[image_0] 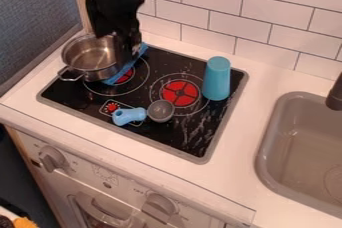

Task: Move the blue spoon to the upper right side between a blue cup and the silver pot

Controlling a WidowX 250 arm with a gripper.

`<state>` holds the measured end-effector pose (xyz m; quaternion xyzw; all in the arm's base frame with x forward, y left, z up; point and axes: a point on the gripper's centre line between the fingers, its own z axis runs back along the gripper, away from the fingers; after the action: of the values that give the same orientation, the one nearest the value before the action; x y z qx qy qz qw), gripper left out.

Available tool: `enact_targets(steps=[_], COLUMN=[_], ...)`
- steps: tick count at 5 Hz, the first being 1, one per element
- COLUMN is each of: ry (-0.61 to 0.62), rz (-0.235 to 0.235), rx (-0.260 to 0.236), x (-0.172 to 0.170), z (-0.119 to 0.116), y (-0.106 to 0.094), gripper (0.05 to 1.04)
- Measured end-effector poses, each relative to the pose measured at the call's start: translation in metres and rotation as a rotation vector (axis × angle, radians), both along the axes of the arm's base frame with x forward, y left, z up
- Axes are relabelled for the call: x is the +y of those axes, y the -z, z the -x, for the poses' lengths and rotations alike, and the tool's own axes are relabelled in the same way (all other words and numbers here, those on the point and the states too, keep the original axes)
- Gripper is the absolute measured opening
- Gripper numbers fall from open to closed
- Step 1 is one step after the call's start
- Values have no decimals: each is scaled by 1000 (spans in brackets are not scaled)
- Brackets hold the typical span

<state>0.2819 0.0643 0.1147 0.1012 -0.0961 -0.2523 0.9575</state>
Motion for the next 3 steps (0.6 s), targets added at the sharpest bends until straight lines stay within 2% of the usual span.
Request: enact_targets(steps=[1,2,3], ry=[177,404,517], rz=[-24,24,10], rx=[105,197,279], x=[-20,-35,-43], z=[29,35,35], y=[24,54,79], gripper=[1001,1001,1001])
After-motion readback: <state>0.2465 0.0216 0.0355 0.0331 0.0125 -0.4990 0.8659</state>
